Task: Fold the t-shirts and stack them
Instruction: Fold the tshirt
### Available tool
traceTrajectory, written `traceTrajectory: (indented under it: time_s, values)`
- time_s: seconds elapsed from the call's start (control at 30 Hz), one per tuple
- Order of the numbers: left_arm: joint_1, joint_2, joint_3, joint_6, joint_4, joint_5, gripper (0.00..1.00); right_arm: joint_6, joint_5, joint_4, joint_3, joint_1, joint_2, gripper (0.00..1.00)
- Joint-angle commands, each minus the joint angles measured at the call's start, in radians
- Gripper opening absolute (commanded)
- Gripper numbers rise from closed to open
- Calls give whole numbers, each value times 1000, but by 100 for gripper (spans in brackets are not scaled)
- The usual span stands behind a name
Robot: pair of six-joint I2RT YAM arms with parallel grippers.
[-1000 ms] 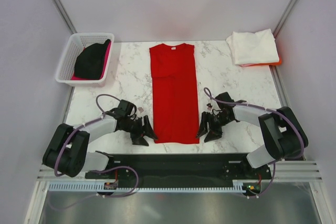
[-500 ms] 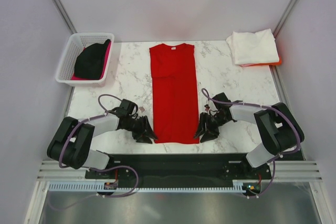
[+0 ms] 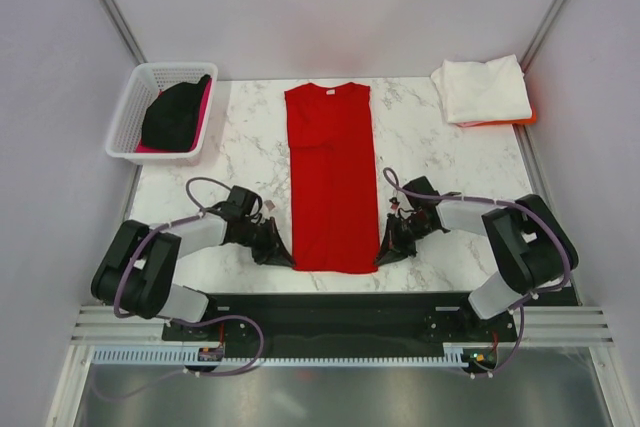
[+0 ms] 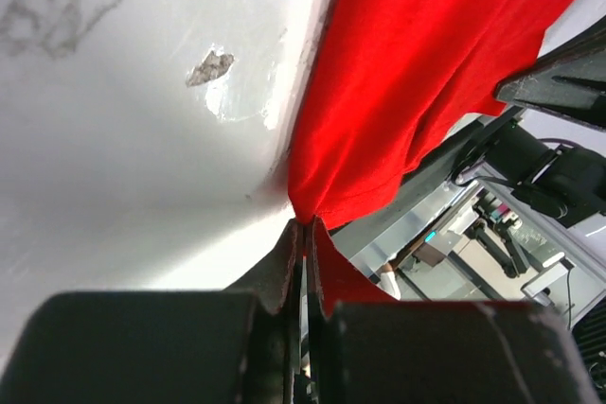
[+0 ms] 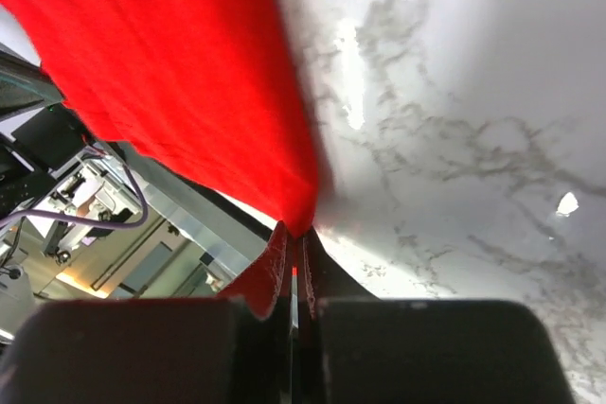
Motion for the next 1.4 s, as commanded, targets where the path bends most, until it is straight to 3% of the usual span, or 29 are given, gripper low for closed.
traceTrajectory:
  time_s: [0.0, 0.2, 0.33, 0.57, 1.3, 1.37]
  values:
    - [33, -71, 39, 50, -49, -16, 2, -11, -3, 31, 13, -4, -69, 0]
    - [121, -128, 140, 126, -115, 24, 2, -81, -45, -29, 129, -32, -176, 0]
    - [156, -134, 229, 145, -119, 23, 2, -80, -52, -44, 229, -87, -149, 0]
    - [201, -30, 445, 152, -61, 6, 2, -78, -45, 0, 462, -185, -6, 0]
    - [202, 413, 848, 244, -15, -57, 2, -121, -20, 72, 890, -193, 454, 0]
    - [202, 444, 892, 258, -33, -92, 4, -127, 0, 72, 954, -196, 492, 10]
